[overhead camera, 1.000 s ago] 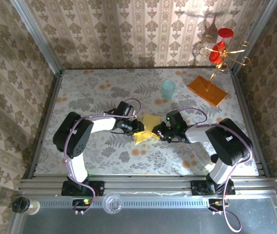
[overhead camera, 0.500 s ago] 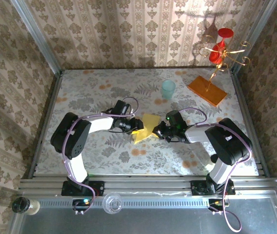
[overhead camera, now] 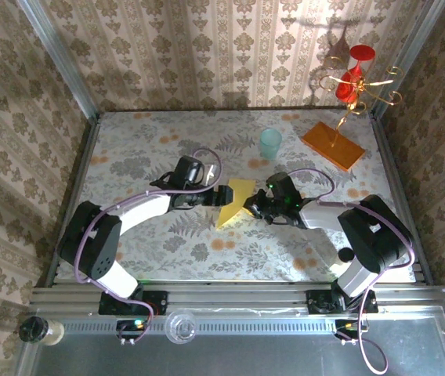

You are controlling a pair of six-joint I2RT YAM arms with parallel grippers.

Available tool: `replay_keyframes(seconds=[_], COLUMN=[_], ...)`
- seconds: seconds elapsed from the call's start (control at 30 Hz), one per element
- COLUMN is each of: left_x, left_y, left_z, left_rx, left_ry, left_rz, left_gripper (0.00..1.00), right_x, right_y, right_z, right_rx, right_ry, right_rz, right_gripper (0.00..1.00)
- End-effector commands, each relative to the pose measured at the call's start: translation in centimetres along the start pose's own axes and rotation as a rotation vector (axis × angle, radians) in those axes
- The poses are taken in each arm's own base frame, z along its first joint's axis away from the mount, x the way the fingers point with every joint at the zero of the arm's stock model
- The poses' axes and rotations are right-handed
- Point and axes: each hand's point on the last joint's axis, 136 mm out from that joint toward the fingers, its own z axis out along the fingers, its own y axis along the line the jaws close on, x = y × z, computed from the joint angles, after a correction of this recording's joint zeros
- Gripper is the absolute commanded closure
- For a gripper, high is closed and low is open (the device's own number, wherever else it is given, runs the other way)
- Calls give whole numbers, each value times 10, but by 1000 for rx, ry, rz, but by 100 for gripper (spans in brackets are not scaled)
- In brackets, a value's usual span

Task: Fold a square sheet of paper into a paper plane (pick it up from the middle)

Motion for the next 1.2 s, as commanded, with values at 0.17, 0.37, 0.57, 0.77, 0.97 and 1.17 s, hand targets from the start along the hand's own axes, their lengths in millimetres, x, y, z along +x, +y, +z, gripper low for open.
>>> replay_keyframes(seconds=[0.17, 0.37, 0.57, 0.77, 0.97, 1.17], left_x=[21, 24, 26, 29, 32, 33], left_y=[-5, -5, -7, -9, -11, -14], left_z=[2, 5, 5, 12, 24, 36], left_rx=[-160, -154, -152, -145, -129, -101], left_ry=[-7, -17, -92, -96, -75, -70], left_rz=[411, 502, 635, 723, 800, 826], left_gripper=[3, 10, 11, 13, 25, 38], right_x=[-4, -5, -6, -6, -7, -6], right_y=[25, 28, 29, 31, 32, 32], right_z=[-3, -1, 1, 2, 1, 0], right_rx=[-30, -29, -35, -43, -47, -48], right_ry=[-7, -3, 1, 1, -4, -3], right_rz=[17, 19, 25, 32, 38, 41], right_gripper=[99, 99, 99, 99, 99, 99])
